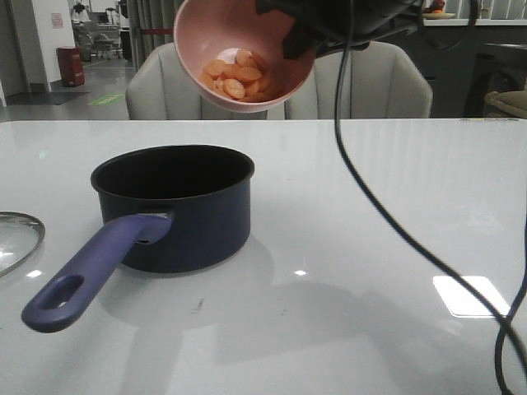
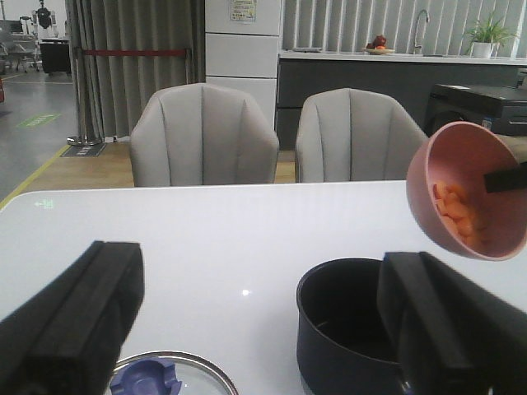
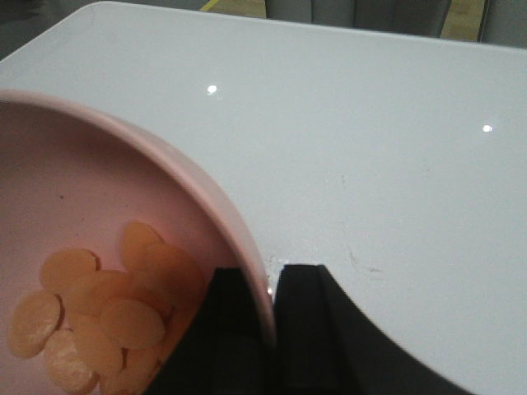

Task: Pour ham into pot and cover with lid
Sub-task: 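Lift the pink bowl and carry it over the saucepan, then tilt the pink bowl with the right gripper to pour carrots into saucepan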

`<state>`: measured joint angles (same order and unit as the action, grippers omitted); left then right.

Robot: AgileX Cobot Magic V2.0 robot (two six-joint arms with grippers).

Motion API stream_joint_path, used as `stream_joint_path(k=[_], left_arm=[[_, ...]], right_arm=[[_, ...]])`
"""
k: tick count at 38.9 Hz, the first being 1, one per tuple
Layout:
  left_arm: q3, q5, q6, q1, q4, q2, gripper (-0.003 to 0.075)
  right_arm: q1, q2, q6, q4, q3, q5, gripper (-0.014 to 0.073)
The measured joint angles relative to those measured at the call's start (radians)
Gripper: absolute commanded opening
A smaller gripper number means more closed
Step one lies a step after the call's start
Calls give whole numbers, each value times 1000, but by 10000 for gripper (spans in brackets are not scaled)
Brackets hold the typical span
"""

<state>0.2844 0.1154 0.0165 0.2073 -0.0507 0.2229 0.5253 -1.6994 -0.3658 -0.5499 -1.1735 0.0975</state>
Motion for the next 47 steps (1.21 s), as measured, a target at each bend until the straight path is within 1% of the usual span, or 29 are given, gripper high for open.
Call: stream_joint_path(k=[3,10,14,20,25,30,36,41,47], left_arm=[[0,0,0,0,0,0,617],[0,0,0,0,0,0,617],[0,0,0,0,0,0,617],[0,0,0,0,0,0,617],[0,0,0,0,0,0,617],[0,0,0,0,0,0,617],[0,0,0,0,0,0,617],[0,0,0,0,0,0,617],[0,0,0,0,0,0,617]], right_arm=[[19,-49,-35,-1,0,79,130],[45,-104,-128,-6,-12,182,130],[74,-104,-217,-8,-16,253,130],[127,-104,-365,-9,-19,315,130],[166,-105,-462,-9,-19,407,130],[187,-105,-522,-11,-19,501,130],[196,-109,-568,-14,-19,555,130],[204,-133,-613,-13,-19,640,130],[225,-184,-673,43,-19,736,130]])
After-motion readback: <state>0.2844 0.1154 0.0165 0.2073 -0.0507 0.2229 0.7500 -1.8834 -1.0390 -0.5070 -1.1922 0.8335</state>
